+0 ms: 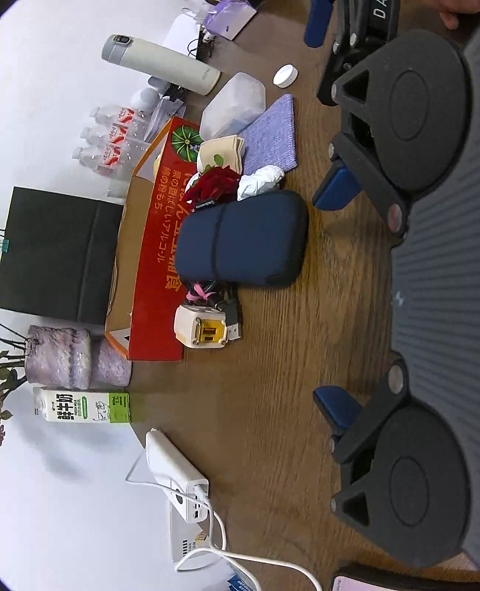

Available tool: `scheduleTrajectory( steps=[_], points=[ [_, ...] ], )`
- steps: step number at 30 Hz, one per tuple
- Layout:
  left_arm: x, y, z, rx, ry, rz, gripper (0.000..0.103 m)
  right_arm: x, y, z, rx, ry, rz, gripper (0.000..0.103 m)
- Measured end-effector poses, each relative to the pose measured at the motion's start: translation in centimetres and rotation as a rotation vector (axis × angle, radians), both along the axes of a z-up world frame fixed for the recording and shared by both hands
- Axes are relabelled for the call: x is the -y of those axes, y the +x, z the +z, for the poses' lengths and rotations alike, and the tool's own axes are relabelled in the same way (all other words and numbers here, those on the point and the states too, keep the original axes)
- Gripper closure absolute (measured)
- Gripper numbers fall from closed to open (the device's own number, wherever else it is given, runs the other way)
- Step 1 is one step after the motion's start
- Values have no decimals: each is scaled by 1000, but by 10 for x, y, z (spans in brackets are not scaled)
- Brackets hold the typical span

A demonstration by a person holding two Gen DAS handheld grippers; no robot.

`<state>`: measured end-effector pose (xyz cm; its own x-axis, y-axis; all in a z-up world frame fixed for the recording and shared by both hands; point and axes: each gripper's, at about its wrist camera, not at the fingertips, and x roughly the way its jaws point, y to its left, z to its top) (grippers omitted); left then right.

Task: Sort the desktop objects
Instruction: 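Move both open tools back toward the items on the table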

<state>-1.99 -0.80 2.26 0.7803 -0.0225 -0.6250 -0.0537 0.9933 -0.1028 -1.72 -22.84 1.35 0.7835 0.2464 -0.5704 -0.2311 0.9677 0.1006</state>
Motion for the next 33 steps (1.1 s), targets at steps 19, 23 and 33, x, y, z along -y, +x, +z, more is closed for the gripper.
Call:
scheduleTrajectory(
  steps=[19,23,33],
  points=[
    [16,-6,3,40,90,-61,0,3,2,-3,-11,25,-3,0],
    [17,-5,4,55,102,-59,0,7,0,-2,-2,48,-14,0],
    [27,25,9,77,115,-112,0,25,1,7,47,77,32,5]
  ],
)
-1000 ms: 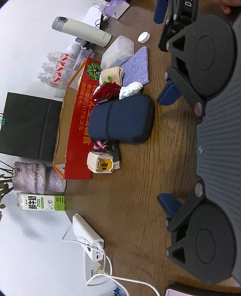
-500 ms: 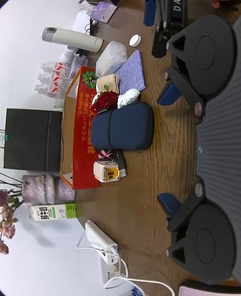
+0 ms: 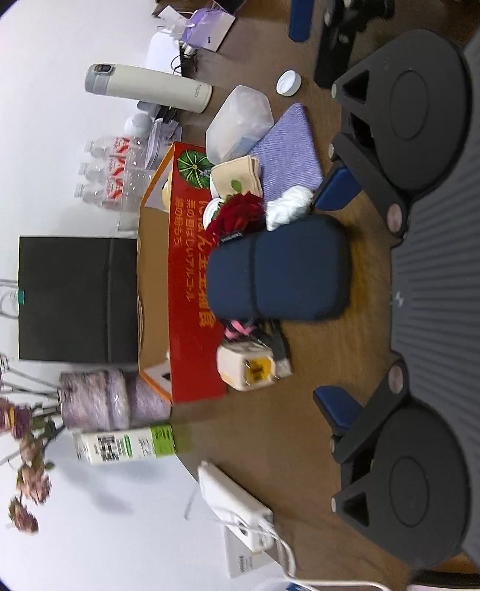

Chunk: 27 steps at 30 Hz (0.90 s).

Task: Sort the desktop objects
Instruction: 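Move both open tools back toward the items on the table, then grasp the navy blue pouch with the left tool while the right tool grasps a white lid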

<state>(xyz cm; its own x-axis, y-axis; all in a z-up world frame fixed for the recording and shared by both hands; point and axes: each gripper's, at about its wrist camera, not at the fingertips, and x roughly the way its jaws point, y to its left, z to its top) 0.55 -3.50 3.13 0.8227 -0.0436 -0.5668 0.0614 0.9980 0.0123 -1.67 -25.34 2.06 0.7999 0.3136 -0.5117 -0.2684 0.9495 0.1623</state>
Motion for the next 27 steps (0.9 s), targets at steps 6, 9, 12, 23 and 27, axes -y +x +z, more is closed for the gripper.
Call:
scheduleTrajectory(
  steps=[6,9,12,23,27],
  points=[
    [7,40,5,-40,-75,-54,0,16,32,6,-29,-20,-38,15],
    [7,61,3,-65,-64,-25,2,20,51,-1,-86,-52,-86,31],
    [-1,79,-1,-89,-161,-12,3,17,63,-10,-126,-96,-101,40],
    [-17,49,14,-121,-252,0,41,-5,46,-1,-105,-121,-69,76],
    [-34,19,46,-50,-284,-11,41,-16,29,27,-32,-89,-14,76]
  ],
)
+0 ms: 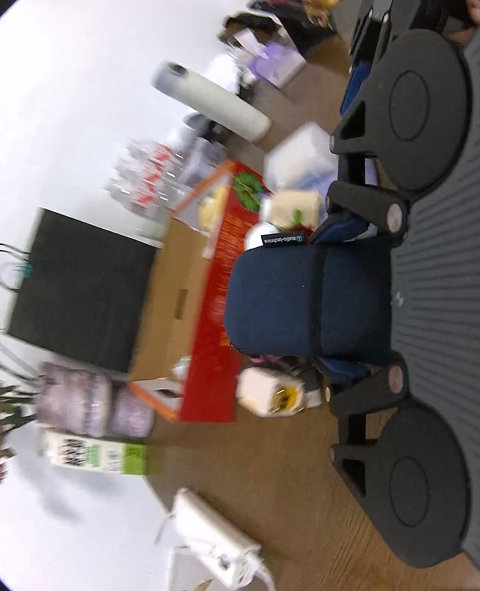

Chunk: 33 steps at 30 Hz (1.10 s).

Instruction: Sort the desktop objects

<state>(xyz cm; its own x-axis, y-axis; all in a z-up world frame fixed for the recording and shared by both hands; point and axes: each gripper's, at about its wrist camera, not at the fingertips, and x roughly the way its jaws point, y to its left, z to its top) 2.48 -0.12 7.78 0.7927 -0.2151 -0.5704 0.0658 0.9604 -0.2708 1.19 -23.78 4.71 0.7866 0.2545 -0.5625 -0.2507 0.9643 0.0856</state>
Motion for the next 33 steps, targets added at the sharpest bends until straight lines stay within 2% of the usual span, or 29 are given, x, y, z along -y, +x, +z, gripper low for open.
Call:
scheduleTrajectory(
  steps=[3,7,9,10,12,15,18,21,23,24,25,26,28,30,33],
  points=[
    [-17,-2,28,24,-74,-28,41,-4,-2,25,45,34,44,76],
    [-34,24,66,28,-139,-40,41,-4,19,57,77,81,70,76],
    [-35,40,77,34,-137,-65,41,-8,34,69,81,61,64,76],
    [-33,43,79,43,-111,-57,41,-10,38,72,79,51,71,76],
    [-21,40,72,64,-40,-59,41,-14,41,69,78,28,99,76],
    [5,27,27,-33,35,-94,41,-23,42,37,-4,-30,125,75],
    [17,10,-17,-136,51,-54,41,-30,33,-5,-86,-106,123,75],
    [21,0,-39,-197,63,-25,40,-34,22,-28,-139,-115,144,75],
    [25,-8,-37,-163,112,-49,34,-36,18,-34,-147,-114,150,75],
    [25,-10,-33,-150,128,-57,33,-36,17,-35,-147,-114,150,68],
    [22,-13,-26,-124,132,-58,26,-35,16,-33,-146,-111,149,59],
    [18,-15,-20,-97,125,-56,18,-33,17,-29,-133,-103,145,54],
    [6,-12,-6,-56,106,-41,17,-28,16,-17,-89,-84,131,39],
    [-4,-3,2,-39,112,-13,17,-22,24,-7,-45,-80,87,36],
    [0,13,-1,-95,118,-53,9,-5,54,-3,-12,-95,-19,36]
  ],
)
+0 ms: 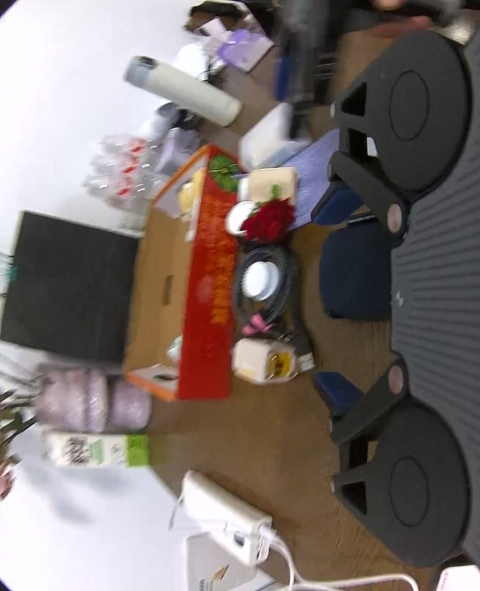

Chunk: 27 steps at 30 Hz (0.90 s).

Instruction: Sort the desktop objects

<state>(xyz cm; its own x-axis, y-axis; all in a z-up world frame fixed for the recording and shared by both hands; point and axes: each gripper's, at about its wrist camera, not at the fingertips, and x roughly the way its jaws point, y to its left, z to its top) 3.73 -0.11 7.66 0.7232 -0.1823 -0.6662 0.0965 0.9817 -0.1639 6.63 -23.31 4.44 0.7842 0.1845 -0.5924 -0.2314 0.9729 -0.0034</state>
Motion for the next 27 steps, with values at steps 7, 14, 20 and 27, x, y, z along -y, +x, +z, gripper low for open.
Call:
scheduleTrajectory(
  steps=[7,14,20,27],
  points=[
    [25,12,-38,-88,36,-71,4,6,75,-21,-72,-67,-62,34],
    [18,17,-41,-52,23,-49,35,15,62,-30,-138,-10,-101,39],
    [7,10,-24,35,17,2,39,27,9,-24,-116,52,-111,39],
    [2,18,33,124,-68,-25,43,29,-10,7,-33,110,-96,39]
  ],
)
